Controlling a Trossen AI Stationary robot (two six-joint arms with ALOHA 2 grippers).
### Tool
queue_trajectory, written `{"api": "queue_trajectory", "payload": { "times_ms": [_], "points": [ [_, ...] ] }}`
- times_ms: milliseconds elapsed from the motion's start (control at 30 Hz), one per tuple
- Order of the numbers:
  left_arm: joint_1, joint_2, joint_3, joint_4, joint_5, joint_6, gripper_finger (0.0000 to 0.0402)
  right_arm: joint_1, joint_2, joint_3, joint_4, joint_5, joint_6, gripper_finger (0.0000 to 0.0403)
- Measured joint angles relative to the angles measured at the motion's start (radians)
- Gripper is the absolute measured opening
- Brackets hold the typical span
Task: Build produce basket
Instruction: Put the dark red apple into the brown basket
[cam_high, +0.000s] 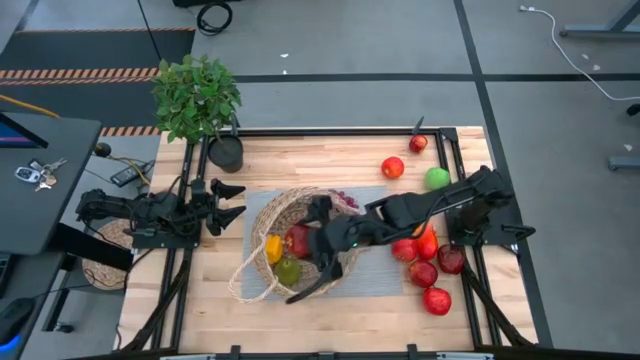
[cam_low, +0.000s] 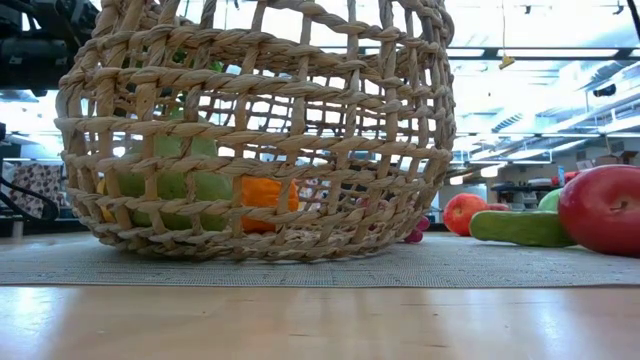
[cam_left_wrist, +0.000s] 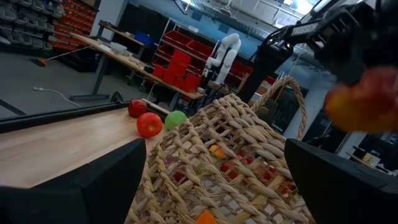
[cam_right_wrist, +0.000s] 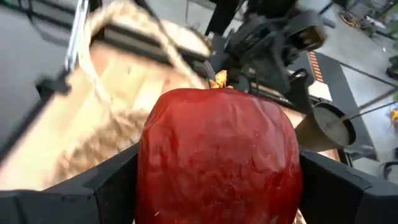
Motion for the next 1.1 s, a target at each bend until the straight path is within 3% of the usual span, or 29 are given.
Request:
{"api": "queue_trajectory", "payload": {
  "times_ms": [300,667,1100],
  "points": [
    [0.000,0.000,0.000,0.000,0.000,0.000,0.0389,0.017,0.042,0.000,0.009,0.186,-0.432,0.0350],
    [0.000,0.000,0.000,-0.001,0.000,0.000,0.0389,0.019,0.039,-0.001,-0.001,0.225,-1.075,0.0356],
    [0.000,0.000,0.000,0.000,0.000,0.000,0.0389,0.019,0.039,-0.001,-0.002,0.250,-1.145,0.0362]
  ]
}}
